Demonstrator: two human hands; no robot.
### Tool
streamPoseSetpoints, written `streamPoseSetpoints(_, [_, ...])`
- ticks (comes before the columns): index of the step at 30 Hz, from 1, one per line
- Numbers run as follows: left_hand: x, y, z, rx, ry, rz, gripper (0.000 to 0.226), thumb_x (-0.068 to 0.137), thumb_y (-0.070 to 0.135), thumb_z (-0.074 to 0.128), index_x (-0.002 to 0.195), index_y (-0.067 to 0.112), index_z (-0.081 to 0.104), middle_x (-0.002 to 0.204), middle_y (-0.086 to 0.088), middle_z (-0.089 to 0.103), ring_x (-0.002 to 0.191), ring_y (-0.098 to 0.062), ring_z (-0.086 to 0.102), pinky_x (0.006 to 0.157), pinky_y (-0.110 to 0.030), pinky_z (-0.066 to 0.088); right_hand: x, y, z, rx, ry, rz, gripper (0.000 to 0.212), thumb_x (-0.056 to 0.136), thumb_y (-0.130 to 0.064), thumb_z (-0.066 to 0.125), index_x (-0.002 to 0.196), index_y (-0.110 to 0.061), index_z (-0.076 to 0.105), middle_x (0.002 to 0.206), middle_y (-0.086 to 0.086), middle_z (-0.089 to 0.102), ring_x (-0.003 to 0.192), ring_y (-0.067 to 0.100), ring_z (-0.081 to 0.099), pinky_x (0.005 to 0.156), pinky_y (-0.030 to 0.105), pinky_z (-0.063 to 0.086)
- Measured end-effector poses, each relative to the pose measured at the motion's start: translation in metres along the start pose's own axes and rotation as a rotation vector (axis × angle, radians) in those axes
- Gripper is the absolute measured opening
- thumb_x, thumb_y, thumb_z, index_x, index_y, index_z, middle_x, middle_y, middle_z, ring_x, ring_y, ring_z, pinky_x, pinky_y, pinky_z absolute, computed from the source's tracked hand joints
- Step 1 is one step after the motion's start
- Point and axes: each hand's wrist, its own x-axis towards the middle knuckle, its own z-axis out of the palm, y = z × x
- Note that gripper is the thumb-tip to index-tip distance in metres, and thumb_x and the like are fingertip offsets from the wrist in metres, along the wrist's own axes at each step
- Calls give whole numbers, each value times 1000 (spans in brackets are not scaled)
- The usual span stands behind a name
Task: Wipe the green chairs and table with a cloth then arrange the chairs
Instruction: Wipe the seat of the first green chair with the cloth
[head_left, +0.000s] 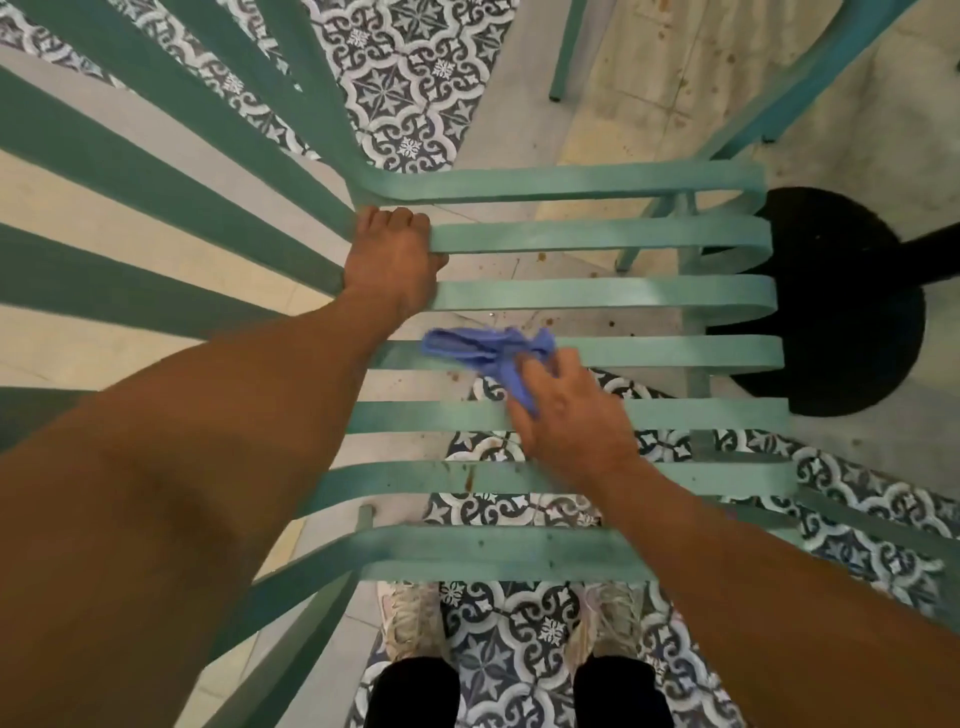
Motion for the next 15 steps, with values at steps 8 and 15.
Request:
streamPoseSetpoints(8, [-3,2,-2,-4,0,-8,39,97,39,48,111,3,56,115,-21,58,110,-37,48,106,-41,25,-47,85,-39,-293,73,261,19,90,1,47,109,5,48,98,29,48,78,41,50,48,43,51])
streamPoseSetpoints(15, [-2,2,-1,15,20,3,40,96,39,49,110,2,57,114,-22,59,111,-38,49,107,-42,25,-11,-130,34,225,-7,-159,25,87,-29,49,110,-18,43,96,15,60,60,27,59,49,30,46])
